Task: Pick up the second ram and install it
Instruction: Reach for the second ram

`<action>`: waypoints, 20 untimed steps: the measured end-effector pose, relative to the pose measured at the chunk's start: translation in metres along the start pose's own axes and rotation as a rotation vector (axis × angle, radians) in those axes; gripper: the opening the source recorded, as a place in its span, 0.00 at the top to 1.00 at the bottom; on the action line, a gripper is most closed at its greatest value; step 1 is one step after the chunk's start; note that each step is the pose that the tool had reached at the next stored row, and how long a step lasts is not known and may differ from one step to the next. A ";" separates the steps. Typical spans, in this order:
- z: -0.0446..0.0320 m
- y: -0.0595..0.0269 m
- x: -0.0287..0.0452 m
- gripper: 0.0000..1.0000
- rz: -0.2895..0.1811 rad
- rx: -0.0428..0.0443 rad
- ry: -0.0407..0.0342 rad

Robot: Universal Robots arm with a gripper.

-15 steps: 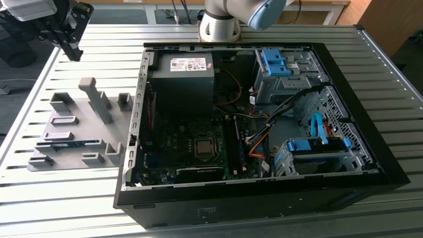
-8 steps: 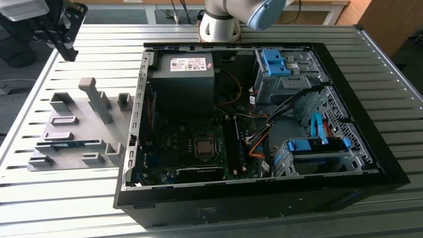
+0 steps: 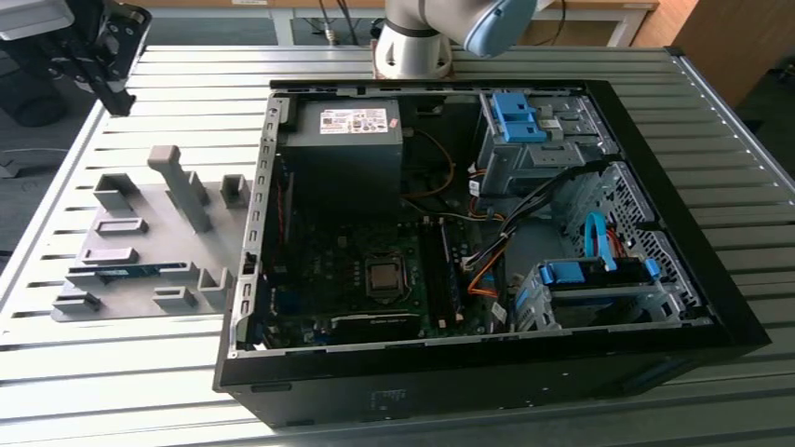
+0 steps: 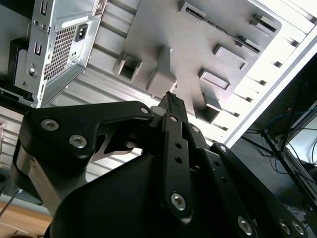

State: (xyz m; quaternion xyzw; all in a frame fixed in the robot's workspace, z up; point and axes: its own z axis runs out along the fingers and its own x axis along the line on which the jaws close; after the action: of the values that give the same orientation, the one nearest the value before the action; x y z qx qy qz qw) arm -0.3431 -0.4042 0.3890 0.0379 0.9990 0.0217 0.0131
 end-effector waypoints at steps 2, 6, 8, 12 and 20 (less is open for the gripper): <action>0.0000 -0.0017 0.0022 0.89 0.000 0.0000 0.0000; 0.0001 -0.0079 0.0060 0.89 0.000 0.0000 0.0001; 0.0002 -0.0097 0.0089 0.89 0.000 0.0000 0.0000; 0.0000 -0.0110 0.0174 0.89 0.000 -0.0001 -0.0001; -0.0003 -0.0120 0.0300 0.89 0.000 0.0000 0.0000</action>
State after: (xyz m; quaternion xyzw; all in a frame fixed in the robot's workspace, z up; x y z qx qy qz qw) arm -0.3739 -0.4139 0.3880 0.0379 0.9990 0.0217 0.0131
